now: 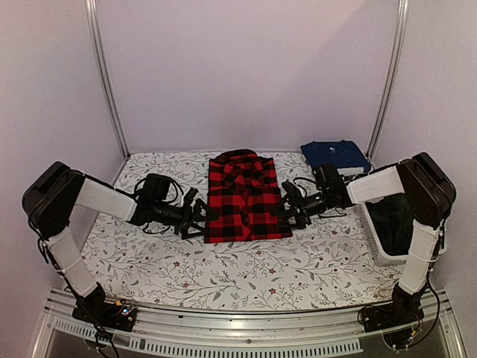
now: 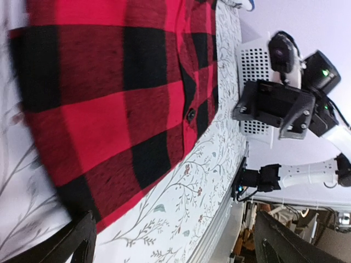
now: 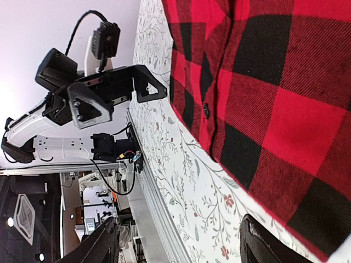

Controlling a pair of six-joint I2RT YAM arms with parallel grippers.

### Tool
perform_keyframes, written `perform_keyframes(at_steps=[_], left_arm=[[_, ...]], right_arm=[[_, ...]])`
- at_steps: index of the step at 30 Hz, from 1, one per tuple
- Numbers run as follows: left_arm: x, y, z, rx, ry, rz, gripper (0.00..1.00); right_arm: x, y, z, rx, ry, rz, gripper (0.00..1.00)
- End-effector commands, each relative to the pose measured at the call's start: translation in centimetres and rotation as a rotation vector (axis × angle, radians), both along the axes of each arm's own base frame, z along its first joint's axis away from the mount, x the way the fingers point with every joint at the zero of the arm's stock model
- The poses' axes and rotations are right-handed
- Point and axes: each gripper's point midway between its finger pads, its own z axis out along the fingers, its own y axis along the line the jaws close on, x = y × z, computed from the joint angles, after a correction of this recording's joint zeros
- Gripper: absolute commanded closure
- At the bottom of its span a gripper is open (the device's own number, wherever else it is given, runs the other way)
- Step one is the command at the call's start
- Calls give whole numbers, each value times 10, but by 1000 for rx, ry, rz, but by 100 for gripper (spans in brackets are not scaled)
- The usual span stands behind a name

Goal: Fold and stack the mixed laundry pile
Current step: Smooth out the 2/3-rectangle-folded shirt at the center of the board, then pick up the 2/3-rectangle-folded shirt from the center of the board.

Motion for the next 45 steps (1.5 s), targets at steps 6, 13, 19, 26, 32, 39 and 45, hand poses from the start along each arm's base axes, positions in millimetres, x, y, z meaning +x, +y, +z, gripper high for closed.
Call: perform_keyframes(at_steps=[6, 13, 19, 26, 32, 39, 45], left_arm=[[-27, 47, -24, 178, 90, 135, 15], [-34, 37, -40, 182, 133, 118, 41], [-42, 24, -55, 179, 163, 87, 54], [-41, 23, -67, 196, 180, 99, 63], [-35, 23, -72, 200, 179, 121, 68], [-29, 16, -66, 182, 155, 109, 92], [-48, 3, -46, 155, 129, 33, 100]], right_arm=[[-11, -71, -21, -237, -23, -122, 39], [-7, -79, -56, -331, -6, -141, 54], [-9, -76, -69, -306, 15, -128, 69], [-9, -67, -76, -249, 43, -109, 74], [-7, -57, -78, -217, 46, -95, 74], [-9, -57, -76, -220, 43, -91, 99], [-22, -59, -46, -195, 18, -83, 100]])
